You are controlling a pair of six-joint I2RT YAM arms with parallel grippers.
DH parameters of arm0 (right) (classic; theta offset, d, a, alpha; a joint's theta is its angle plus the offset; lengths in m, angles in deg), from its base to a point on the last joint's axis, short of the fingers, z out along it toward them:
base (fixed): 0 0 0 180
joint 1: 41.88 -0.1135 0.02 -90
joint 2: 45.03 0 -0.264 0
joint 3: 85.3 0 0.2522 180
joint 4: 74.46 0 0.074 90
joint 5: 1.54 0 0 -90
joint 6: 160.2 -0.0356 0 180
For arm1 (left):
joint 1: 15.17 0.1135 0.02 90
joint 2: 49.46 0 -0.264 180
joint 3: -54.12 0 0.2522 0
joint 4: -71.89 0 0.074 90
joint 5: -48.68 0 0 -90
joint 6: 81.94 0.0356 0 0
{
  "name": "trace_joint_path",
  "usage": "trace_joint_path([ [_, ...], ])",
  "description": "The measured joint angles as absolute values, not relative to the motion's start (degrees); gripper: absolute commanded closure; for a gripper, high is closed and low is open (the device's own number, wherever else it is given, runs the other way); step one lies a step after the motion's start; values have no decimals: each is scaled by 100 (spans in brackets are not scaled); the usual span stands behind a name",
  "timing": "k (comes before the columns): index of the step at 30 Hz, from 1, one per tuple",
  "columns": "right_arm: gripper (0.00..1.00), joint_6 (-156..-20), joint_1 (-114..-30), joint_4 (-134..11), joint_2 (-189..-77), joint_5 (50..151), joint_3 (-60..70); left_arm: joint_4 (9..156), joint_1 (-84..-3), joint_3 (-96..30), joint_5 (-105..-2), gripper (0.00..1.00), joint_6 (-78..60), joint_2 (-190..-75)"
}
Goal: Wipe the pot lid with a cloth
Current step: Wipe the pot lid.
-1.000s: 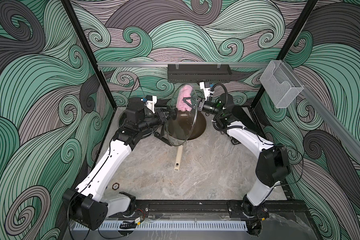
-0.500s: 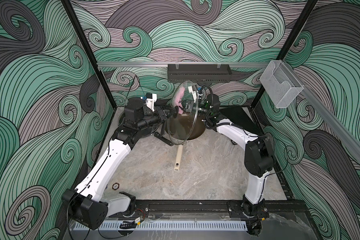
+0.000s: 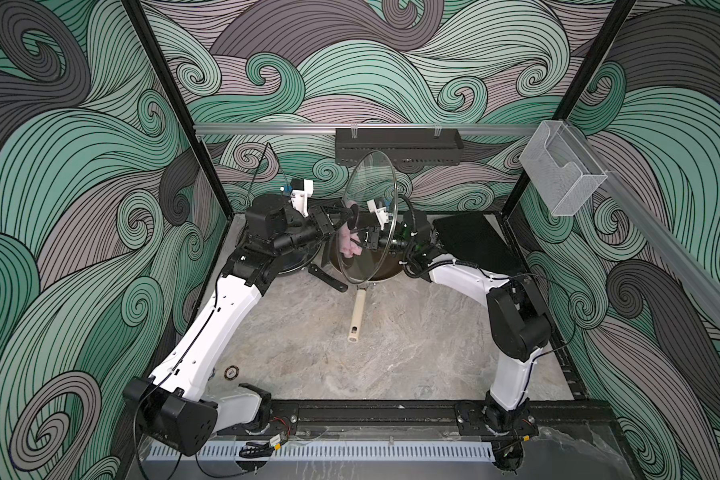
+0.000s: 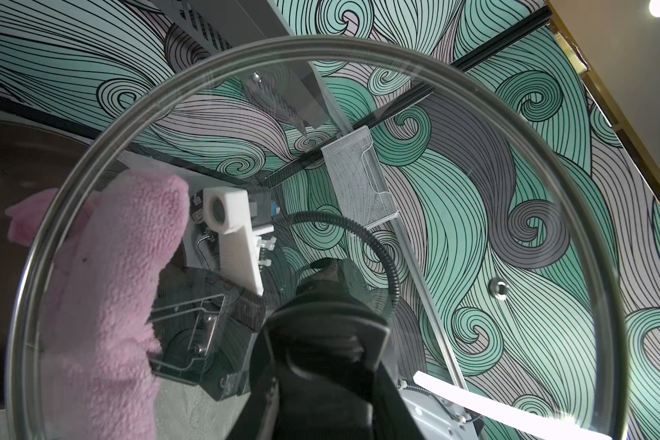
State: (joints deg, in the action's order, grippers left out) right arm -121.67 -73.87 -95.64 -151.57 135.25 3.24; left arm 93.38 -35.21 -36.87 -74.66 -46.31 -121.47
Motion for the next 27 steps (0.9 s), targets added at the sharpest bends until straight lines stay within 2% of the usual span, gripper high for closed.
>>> trace_joint_path([
  [14, 100, -12228, -7483, -9529, -12849, 13494, -1238, 9344, -3523, -3687, -6854, 100, -4404, -12243],
  [21, 100, -11730, -7437, -8486, -11907, 13315, -1216, 9336, -3523, -3606, -6811, 100, -4384, -12306],
  [27, 100, -11539, -7127, -8130, -11996, 13258, -731, 9303, -3525, -3256, -6830, 100, -4410, -12276],
])
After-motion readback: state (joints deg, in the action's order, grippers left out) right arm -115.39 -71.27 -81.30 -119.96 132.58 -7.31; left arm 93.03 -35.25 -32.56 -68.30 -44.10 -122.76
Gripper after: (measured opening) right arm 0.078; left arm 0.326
